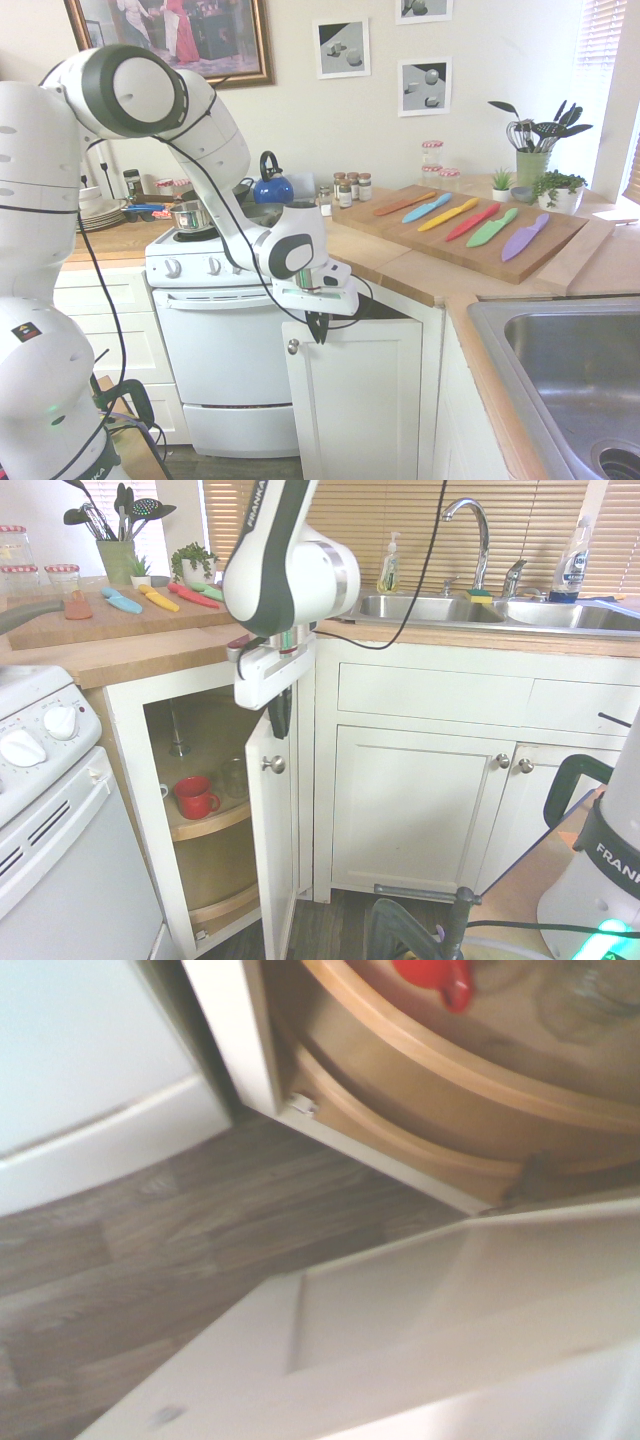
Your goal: Close the cabinet
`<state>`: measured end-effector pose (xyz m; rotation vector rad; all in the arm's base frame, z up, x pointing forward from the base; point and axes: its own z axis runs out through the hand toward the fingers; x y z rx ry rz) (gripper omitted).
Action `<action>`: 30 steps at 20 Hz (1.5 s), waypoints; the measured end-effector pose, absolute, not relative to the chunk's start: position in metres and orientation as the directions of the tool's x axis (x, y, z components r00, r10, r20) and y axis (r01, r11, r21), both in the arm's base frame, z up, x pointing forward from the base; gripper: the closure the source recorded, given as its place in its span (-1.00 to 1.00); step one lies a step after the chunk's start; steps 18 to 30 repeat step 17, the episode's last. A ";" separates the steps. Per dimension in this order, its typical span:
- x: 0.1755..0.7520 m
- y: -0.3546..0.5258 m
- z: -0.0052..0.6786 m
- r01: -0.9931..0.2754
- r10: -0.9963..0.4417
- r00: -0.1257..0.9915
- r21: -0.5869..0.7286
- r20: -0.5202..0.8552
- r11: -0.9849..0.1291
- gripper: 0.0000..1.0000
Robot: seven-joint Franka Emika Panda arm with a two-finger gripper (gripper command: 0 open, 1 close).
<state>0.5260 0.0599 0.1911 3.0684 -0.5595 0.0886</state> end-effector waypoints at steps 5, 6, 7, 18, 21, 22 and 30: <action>0.575 0.100 0.200 -0.376 -0.376 0.926 -0.006 0.034 -0.927 1.00; 0.584 0.104 0.204 -0.375 -0.375 0.927 -0.008 0.034 -0.927 1.00; 0.593 0.109 0.209 -0.372 -0.372 0.928 -0.012 0.036 -0.928 1.00; 0.643 0.131 0.230 -0.370 -0.372 0.927 -0.031 0.045 -0.928 1.00; 0.643 0.131 0.230 -0.370 -0.372 0.927 -0.031 0.045 -0.928 1.00; 0.643 0.131 0.230 -0.370 -0.372 0.927 -0.031 0.045 -0.928 1.00; 0.643 0.131 0.230 -0.370 -0.372 0.927 -0.031 0.045 -0.928 1.00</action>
